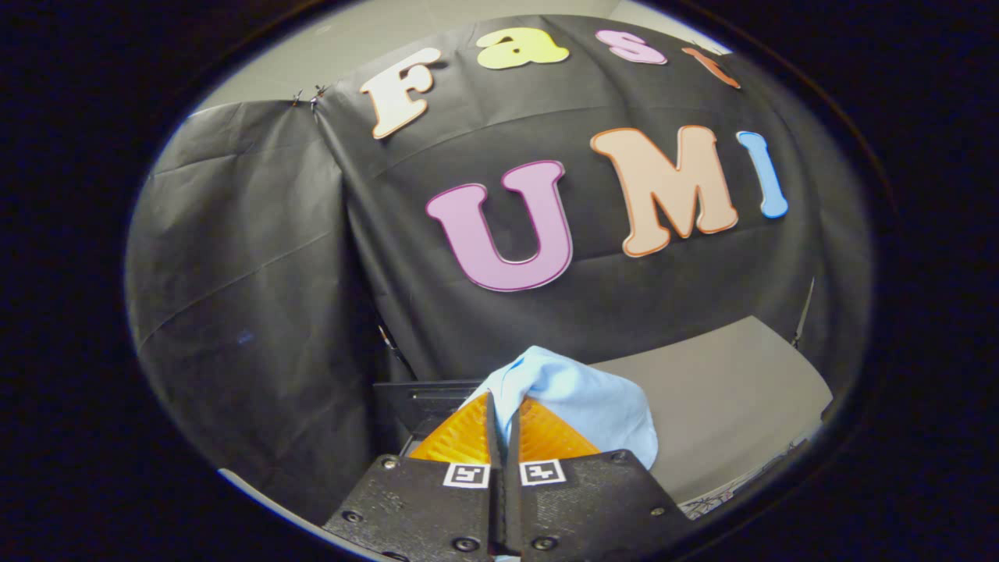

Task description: Put the clothes into the washing machine and then close the washing machine lid.

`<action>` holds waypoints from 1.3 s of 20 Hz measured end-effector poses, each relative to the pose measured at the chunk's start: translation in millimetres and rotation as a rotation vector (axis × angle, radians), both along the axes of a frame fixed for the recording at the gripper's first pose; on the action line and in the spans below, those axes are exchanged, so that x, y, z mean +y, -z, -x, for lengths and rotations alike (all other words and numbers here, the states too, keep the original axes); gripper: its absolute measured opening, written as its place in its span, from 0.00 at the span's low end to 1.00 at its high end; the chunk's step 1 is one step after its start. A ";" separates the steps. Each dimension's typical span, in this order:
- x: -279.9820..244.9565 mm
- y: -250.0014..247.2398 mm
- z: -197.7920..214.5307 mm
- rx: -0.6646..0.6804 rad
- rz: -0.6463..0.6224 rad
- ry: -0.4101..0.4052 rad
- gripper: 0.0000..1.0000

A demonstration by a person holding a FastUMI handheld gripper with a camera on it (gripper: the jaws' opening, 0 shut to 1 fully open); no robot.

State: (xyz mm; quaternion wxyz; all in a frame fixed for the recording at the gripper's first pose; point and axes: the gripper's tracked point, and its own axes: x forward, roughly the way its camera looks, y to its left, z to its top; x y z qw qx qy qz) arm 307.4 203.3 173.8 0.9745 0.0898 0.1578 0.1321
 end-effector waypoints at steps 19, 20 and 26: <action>174.1 139.1 -23.7 -0.029 0.120 -0.129 0.00; 172.2 144.0 -27.6 -0.037 0.129 -0.124 0.00; 167.2 201.6 -36.9 -0.043 0.145 -0.091 0.00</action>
